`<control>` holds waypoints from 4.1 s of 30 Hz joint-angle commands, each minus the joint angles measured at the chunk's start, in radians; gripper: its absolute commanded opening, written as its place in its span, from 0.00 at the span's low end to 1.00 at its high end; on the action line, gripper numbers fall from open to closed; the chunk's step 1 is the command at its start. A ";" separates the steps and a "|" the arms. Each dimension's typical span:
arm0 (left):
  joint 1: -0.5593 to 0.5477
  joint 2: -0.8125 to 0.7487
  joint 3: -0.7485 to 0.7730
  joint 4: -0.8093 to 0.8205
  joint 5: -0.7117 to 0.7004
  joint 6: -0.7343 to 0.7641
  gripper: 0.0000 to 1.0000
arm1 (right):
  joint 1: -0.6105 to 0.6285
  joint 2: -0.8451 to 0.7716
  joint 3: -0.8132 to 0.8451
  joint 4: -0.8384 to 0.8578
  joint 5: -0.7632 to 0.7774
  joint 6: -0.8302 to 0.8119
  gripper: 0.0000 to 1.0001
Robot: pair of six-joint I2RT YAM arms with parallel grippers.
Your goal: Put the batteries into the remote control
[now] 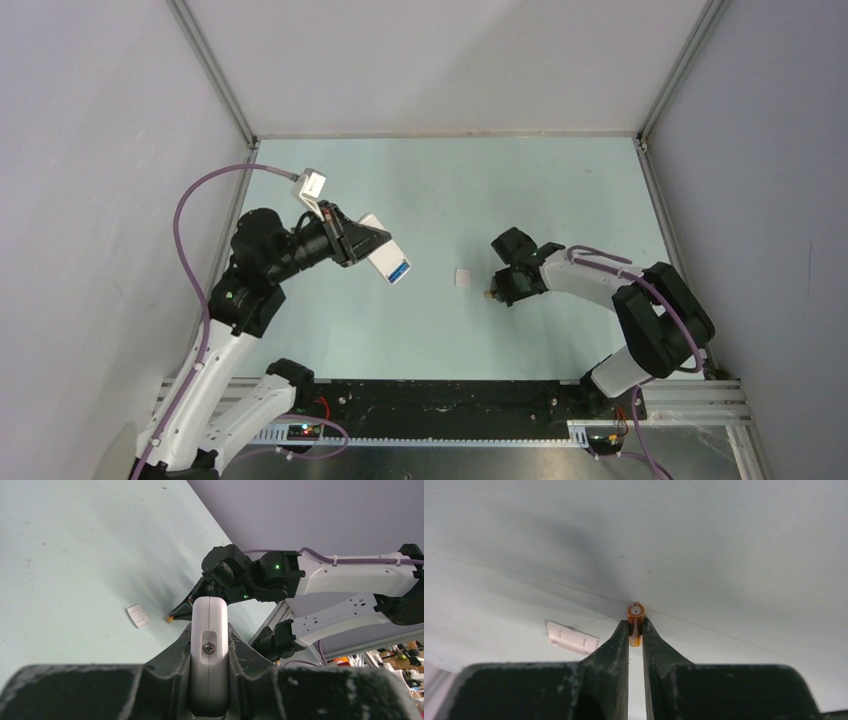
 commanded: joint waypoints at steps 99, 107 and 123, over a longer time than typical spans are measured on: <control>-0.153 -0.046 -0.305 0.782 -0.404 -0.795 0.00 | 0.684 -0.134 0.948 -0.321 0.652 -0.885 0.00; -0.153 -0.054 -0.336 0.826 -0.418 -0.788 0.00 | 0.676 -0.130 0.947 -0.345 0.599 -0.856 0.02; -0.153 -0.053 -0.381 0.919 -0.426 -0.822 0.00 | 0.640 -0.083 0.991 -0.393 0.568 -0.862 0.09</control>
